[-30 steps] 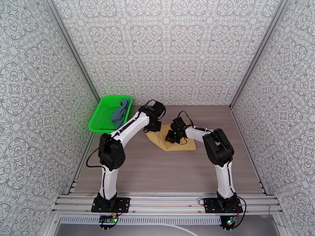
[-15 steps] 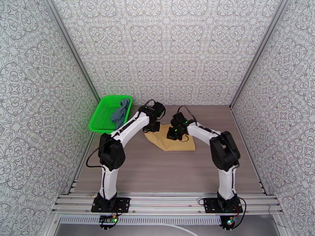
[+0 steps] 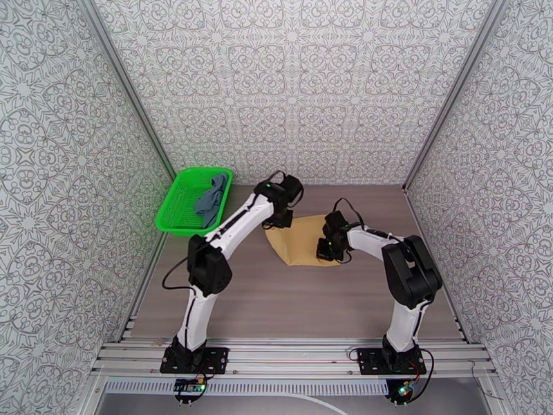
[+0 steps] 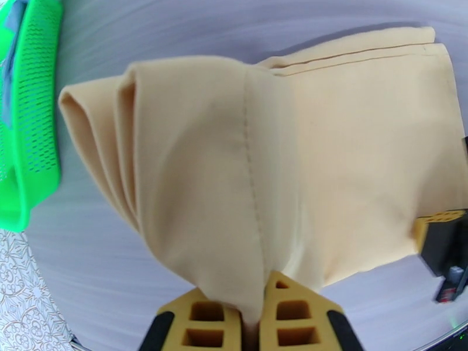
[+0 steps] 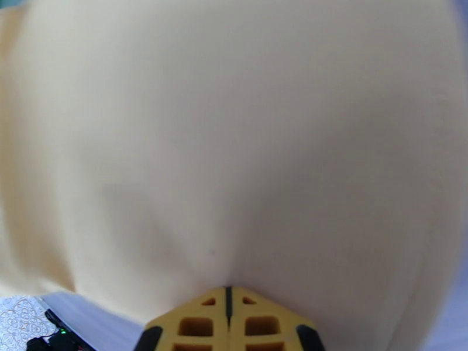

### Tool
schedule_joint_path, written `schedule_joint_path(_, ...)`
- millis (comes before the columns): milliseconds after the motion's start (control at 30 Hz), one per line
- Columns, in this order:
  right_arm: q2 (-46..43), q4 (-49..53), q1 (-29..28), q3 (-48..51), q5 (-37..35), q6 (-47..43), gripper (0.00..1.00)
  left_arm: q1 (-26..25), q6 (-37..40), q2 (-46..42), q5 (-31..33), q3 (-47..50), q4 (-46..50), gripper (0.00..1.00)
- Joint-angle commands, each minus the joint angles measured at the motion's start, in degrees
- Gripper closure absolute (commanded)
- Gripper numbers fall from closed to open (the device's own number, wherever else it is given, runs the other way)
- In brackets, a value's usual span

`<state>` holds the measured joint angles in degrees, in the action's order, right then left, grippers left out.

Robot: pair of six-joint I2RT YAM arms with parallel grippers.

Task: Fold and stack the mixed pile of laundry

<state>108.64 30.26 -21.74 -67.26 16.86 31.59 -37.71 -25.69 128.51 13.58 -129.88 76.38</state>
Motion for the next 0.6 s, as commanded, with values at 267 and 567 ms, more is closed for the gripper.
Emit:
schedule_joint_path(267,2.19,-5.71,-0.26,2.05,-0.08,1.34,1.00,-3.85,-7.36,8.38,-9.06,-7.96,-1.89,1.00)
schedule_joint_path(567,0.24,-5.17,-0.26,2.31,-1.06,1.68,1.00,-4.47,-12.76,9.33,-18.84,-5.65,-11.96,1.00)
